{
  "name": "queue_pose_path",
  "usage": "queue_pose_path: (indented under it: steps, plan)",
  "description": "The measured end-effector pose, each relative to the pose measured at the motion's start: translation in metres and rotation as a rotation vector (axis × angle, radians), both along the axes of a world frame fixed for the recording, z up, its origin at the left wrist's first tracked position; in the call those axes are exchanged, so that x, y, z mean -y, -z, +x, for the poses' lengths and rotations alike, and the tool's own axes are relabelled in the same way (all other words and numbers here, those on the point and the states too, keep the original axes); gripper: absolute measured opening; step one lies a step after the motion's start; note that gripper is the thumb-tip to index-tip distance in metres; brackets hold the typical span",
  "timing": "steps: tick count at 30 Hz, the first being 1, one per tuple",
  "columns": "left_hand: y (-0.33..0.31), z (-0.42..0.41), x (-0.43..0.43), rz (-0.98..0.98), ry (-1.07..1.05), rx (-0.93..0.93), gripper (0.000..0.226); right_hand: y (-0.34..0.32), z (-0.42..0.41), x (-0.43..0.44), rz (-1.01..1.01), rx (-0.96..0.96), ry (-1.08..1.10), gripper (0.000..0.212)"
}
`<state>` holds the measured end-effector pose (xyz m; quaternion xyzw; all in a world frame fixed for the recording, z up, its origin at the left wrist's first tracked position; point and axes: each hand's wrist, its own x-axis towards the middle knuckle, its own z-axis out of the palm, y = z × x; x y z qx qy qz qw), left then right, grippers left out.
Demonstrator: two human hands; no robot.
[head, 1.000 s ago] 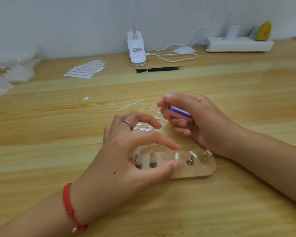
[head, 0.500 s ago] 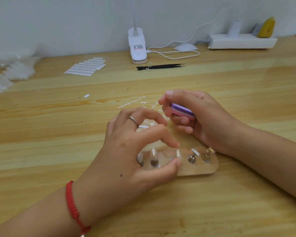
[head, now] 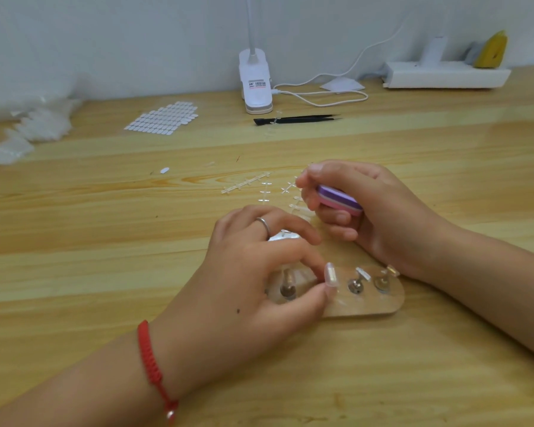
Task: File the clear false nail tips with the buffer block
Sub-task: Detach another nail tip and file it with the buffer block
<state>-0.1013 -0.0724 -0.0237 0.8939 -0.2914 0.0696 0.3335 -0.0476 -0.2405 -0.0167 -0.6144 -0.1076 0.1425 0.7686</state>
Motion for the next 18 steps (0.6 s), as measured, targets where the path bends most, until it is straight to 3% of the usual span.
queue_pose_path:
  steps: [13,18]
  plan:
    - [-0.0013,-0.0003,0.0002,0.003,-0.027,0.043,0.007,0.0004,0.0002,0.0006,0.018,-0.008,0.011,0.016]
    - [-0.0033,-0.0008,-0.0017,0.046,0.010,0.010,0.028,-0.0043,0.0000,0.0043,0.133,-0.069,0.081,0.015]
